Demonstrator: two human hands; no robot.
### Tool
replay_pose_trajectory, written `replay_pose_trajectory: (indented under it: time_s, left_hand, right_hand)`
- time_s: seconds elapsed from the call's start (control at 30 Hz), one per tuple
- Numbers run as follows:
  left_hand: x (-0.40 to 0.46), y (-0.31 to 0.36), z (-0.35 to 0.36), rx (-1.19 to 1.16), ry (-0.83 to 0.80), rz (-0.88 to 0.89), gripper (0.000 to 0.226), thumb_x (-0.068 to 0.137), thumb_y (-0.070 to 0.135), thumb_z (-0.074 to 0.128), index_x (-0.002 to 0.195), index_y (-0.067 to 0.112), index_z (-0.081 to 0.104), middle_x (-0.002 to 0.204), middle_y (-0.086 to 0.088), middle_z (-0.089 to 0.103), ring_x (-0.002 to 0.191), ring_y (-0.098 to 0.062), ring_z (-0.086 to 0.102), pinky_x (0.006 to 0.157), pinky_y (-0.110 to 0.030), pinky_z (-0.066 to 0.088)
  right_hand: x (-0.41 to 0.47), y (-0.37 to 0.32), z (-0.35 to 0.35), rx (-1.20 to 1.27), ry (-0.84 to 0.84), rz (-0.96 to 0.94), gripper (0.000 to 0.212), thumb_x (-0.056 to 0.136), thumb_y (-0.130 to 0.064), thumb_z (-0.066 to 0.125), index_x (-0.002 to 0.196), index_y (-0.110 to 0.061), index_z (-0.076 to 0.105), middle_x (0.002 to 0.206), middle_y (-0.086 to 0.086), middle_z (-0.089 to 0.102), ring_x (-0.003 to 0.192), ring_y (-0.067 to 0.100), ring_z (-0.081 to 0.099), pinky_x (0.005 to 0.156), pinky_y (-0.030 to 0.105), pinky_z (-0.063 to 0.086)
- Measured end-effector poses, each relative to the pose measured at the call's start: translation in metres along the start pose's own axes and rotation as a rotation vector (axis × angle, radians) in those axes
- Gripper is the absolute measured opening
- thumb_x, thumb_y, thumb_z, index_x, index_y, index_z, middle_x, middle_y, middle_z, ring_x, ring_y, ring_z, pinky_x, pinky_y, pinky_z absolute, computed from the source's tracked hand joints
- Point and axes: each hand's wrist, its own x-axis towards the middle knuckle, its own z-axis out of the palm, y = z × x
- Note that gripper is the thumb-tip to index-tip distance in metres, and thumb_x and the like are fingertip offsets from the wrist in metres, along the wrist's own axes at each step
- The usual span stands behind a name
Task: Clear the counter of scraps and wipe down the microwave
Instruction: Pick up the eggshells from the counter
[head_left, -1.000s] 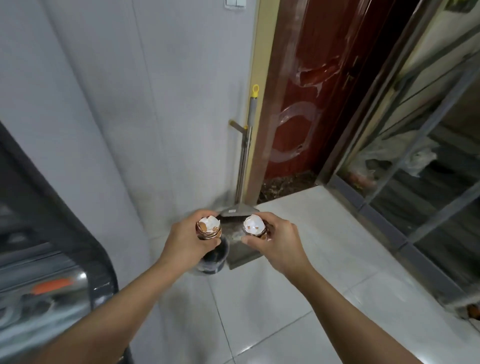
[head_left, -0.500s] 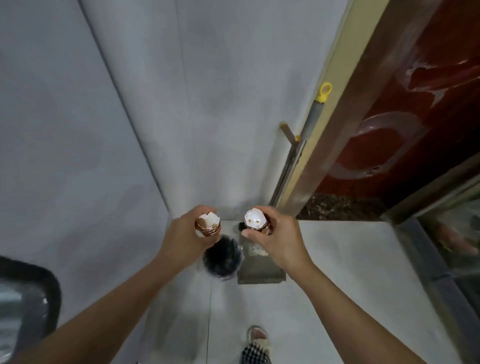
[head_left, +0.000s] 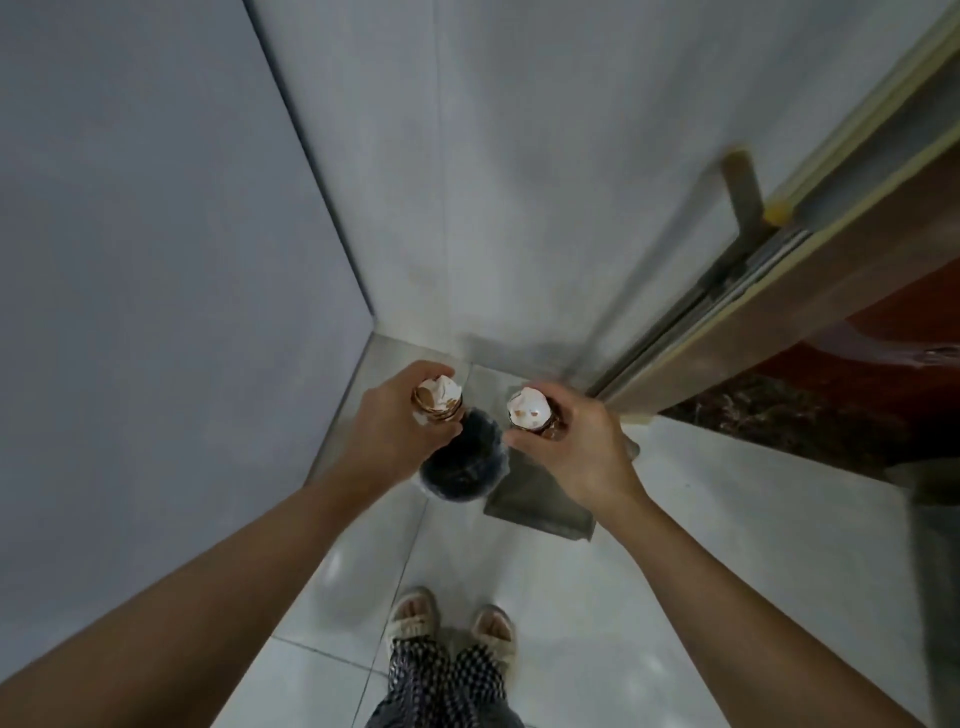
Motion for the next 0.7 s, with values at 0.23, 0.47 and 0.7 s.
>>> replay_pose_trajectory:
  time_s: [0.23, 0.47, 0.7]
  left_hand:
    - [0.051, -0.106, 0.064, 0.048, -0.031, -0.118, 0.049, 0.067, 0.017, 0.081, 0.110, 0.031, 0.060, 0.097, 0.012, 0.066, 0.090, -0.008, 0.062, 0.080, -0.020, 0.049]
    - [0.094, -0.221, 0.139, 0.091, -0.059, -0.197, 0.045, 0.069, 0.013, 0.078, 0.106, 0.028, 0.059, 0.092, 0.010, 0.064, 0.086, -0.012, 0.061, 0.075, -0.021, 0.047]
    - [0.141, -0.311, 0.220, 0.121, -0.074, -0.235, 0.046, 0.071, 0.017, 0.077, 0.112, 0.025, 0.057, 0.104, 0.002, 0.068, 0.095, -0.018, 0.064, 0.085, -0.028, 0.050]
  right_hand:
    - [0.053, 0.097, 0.074, -0.014, -0.031, 0.080, 0.044, 0.066, -0.019, 0.084, 0.106, -0.019, 0.066, 0.090, -0.012, 0.064, 0.081, 0.001, 0.059, 0.071, 0.007, 0.047]
    - [0.097, 0.215, 0.167, -0.033, -0.069, 0.169, 0.047, 0.067, -0.013, 0.082, 0.111, -0.016, 0.065, 0.102, 0.000, 0.068, 0.094, 0.013, 0.063, 0.075, 0.016, 0.049]
    - [0.145, 0.310, 0.236, -0.081, -0.046, 0.154, 0.046, 0.067, -0.014, 0.082, 0.109, -0.014, 0.065, 0.102, 0.002, 0.069, 0.092, 0.012, 0.061, 0.080, 0.020, 0.048]
